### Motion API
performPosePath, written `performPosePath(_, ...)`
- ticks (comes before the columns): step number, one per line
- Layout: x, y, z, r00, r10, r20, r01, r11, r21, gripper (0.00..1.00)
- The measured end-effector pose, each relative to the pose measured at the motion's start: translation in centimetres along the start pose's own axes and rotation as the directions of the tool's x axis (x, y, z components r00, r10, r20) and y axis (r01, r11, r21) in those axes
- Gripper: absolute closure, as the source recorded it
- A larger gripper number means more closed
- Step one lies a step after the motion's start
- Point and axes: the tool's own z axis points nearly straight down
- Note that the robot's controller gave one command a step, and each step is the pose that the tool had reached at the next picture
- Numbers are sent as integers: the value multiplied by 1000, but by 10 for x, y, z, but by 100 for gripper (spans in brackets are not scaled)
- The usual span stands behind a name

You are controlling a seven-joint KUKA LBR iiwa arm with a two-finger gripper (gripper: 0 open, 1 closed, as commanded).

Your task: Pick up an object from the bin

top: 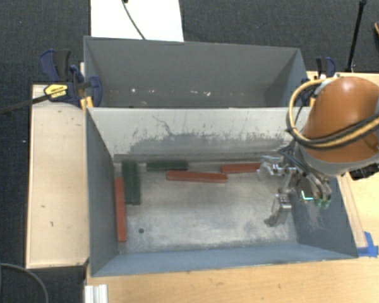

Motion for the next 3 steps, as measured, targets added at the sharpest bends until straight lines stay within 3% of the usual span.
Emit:
performPosePath(1,-93,36,60,996,-87,9,87,996,0,0)
performPosePath(2,-61,40,6,999,45,12,-45,999,-1,0)
performPosePath(3,-89,68,122,1000,-1,2,1,1000,0,0)
